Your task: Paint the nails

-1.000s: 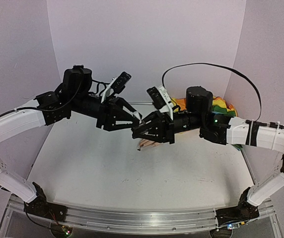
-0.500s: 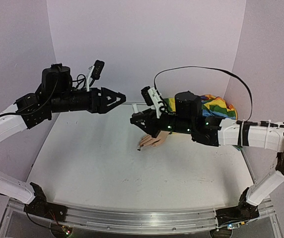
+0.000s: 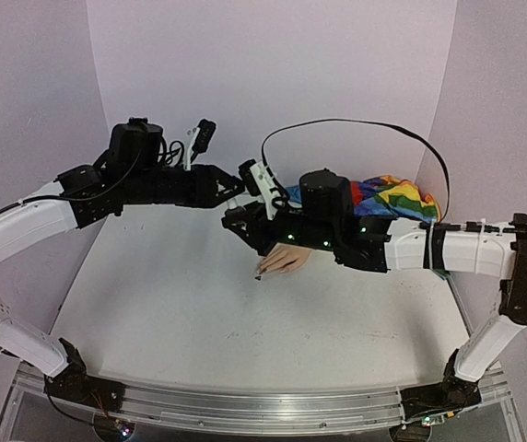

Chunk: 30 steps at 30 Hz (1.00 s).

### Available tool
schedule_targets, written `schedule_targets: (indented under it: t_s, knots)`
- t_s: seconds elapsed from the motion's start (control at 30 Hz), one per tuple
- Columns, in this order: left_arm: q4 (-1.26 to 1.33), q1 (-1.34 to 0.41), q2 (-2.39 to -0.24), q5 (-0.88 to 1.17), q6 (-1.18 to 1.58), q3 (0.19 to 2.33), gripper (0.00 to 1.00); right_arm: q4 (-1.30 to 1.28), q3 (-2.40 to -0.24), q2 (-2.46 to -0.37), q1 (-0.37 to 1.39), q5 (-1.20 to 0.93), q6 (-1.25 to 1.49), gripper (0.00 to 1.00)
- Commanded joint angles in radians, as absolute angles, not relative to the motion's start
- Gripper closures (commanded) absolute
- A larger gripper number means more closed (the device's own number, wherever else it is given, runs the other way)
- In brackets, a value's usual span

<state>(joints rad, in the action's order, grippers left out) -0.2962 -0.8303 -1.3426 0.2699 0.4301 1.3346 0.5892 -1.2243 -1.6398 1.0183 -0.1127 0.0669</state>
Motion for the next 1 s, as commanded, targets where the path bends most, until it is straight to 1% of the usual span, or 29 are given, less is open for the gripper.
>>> schedule_targets:
  t_s: [0.0, 0.13, 0.23, 0.3, 0.33, 0.4, 0.5, 0.53, 0.6, 0.63, 0.7, 0.8, 0.83, 0.87, 0.9, 0.93, 0.97]
  knots:
    - [-0.262, -0.829, -1.361, 0.301, 0.431, 1.399, 0.71, 0.644, -1.288, -1.646, 1.026, -0.092, 0.048, 1.0]
    - [-0.261, -0.83, -1.371, 0.356, 0.415, 1.396, 0.82, 0.655, -1.29, -1.642, 1.027, -0.094, 0.047, 1.0]
    - [-0.237, -0.83, -1.382, 0.497, 0.38, 1.387, 0.93, 0.664, -1.292, -1.633, 1.025, -0.113, 0.047, 1.0]
    - [-0.228, -0.83, -1.392, 0.621, 0.337, 1.384, 0.97, 0.672, -1.287, -1.616, 1.014, -0.172, 0.044, 1.0]
    - [-0.225, -0.83, -1.397, 0.701, 0.307, 1.383, 1.0, 0.68, -1.283, -1.603, 1.003, -0.233, 0.045, 1.0]
    - [-0.21, -0.833, -1.401, 0.918, 0.216, 1.373, 1.0, 0.7, -1.27, -1.578, 0.959, -0.435, 0.059, 1.0]
    - [-0.184, -0.856, -1.382, 1.247, 0.09, 1.345, 1.0, 0.767, -1.263, -1.554, 0.895, -0.932, 0.105, 1.0]
    - [-0.183, -0.864, -1.377, 1.324, 0.066, 1.345, 1.0, 0.817, -1.265, -1.549, 0.892, -1.099, 0.128, 1.0]
    - [-0.184, -0.87, -1.377, 1.419, 0.05, 1.363, 1.0, 0.94, -1.252, -1.542, 0.89, -1.317, 0.235, 1.0]
    - [-0.184, -0.87, -1.38, 1.449, 0.05, 1.376, 1.0, 0.998, -1.237, -1.535, 0.891, -1.34, 0.294, 1.0]
    - [-0.183, -0.87, -1.383, 1.446, 0.049, 1.392, 1.0, 1.013, -1.21, -1.509, 0.89, -1.324, 0.311, 1.0]
    - [-0.182, -0.869, -1.391, 1.384, 0.05, 1.397, 1.0, 1.012, -1.177, -1.465, 0.88, -1.252, 0.311, 1.0]
    - [-0.182, -0.868, -1.391, 1.333, 0.06, 1.397, 0.97, 1.01, -1.162, -1.452, 0.875, -1.216, 0.311, 1.0]
    - [-0.183, -0.864, -1.388, 1.278, 0.081, 1.396, 0.91, 1.008, -1.144, -1.44, 0.868, -1.177, 0.308, 1.0]
    - [-0.185, -0.857, -1.382, 1.218, 0.098, 1.39, 0.82, 1.005, -1.128, -1.43, 0.86, -1.139, 0.305, 1.0]
    - [-0.189, -0.849, -1.373, 1.153, 0.114, 1.383, 0.67, 0.991, -1.112, -1.422, 0.851, -1.088, 0.298, 1.0]
    - [-0.206, -0.839, -1.36, 1.084, 0.123, 1.375, 0.55, 0.945, -1.104, -1.415, 0.847, -1.029, 0.253, 1.0]
